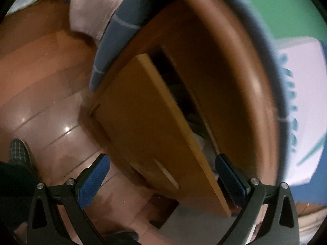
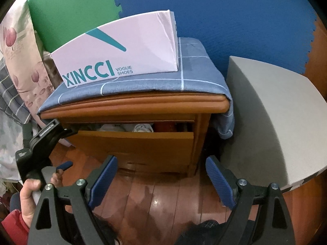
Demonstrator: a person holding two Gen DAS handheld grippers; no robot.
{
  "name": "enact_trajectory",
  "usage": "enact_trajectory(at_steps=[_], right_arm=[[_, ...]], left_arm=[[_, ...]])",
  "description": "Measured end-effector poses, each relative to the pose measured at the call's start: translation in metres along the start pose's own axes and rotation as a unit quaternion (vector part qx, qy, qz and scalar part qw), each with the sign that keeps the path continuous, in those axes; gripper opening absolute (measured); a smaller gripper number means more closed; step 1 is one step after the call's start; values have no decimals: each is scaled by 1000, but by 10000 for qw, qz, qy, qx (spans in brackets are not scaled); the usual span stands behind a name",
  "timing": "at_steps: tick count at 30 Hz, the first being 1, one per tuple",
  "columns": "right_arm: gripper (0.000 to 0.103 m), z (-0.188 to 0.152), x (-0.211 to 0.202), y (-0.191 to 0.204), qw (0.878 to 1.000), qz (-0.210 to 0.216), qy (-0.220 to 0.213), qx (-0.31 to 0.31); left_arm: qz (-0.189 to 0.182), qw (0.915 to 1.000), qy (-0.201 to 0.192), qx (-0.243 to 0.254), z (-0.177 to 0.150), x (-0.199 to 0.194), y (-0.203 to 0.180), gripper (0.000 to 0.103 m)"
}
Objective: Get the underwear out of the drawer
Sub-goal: 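Hook the drawer front with the left tool and pull the drawer open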
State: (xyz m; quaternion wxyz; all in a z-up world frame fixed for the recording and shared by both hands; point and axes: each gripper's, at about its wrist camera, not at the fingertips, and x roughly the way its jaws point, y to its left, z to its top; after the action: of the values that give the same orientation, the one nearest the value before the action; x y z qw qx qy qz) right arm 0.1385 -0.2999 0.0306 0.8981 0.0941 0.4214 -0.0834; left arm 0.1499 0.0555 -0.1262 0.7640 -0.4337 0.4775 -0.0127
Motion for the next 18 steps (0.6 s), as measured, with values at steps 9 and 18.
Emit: enact_trajectory(at_steps=[9, 18], right_arm=[[90, -5, 21, 6, 9998, 78, 180, -91], [90, -8, 35, 6, 9996, 101, 258, -69]], left_arm=[[-169, 9989, 26, -429, 14, 22, 9, 102], [-452, 9954, 55, -839, 12, 37, 22, 103]])
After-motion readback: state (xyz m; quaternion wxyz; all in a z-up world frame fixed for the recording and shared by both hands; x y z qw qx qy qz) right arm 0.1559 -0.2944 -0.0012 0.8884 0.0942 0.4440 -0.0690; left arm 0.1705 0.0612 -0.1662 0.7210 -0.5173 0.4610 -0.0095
